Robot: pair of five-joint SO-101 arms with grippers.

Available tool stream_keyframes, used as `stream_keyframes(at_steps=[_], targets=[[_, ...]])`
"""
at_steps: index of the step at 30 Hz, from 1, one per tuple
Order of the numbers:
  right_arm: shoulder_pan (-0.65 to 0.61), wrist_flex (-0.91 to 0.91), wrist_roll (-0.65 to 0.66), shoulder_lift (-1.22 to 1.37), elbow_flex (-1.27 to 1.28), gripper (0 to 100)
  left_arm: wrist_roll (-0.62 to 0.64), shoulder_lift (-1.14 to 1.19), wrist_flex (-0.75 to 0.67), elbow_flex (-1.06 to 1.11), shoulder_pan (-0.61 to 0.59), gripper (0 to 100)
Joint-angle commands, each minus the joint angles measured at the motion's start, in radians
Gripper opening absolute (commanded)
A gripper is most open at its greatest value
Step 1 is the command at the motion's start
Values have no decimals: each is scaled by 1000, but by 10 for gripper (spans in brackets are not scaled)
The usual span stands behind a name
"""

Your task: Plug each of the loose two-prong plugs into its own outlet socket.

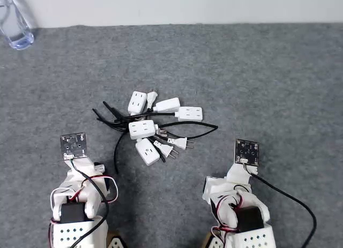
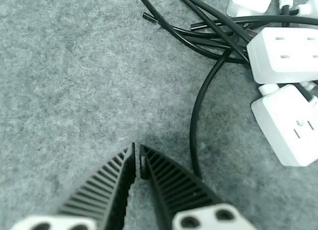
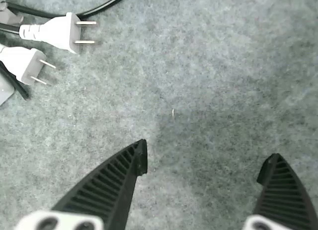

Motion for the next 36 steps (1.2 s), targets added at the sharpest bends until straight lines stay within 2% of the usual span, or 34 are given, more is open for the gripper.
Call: stream_keyframes(at_steps=[1,33,36], targets=[[-1,4,9,-10,17,359,9,-5,-9,-13,-6,13],[-5,4,8,-10,17,358,8,-5,-9,-13,37,13],[-7,4,9,-10,17,359,11,-5,-54,-7,38,13]])
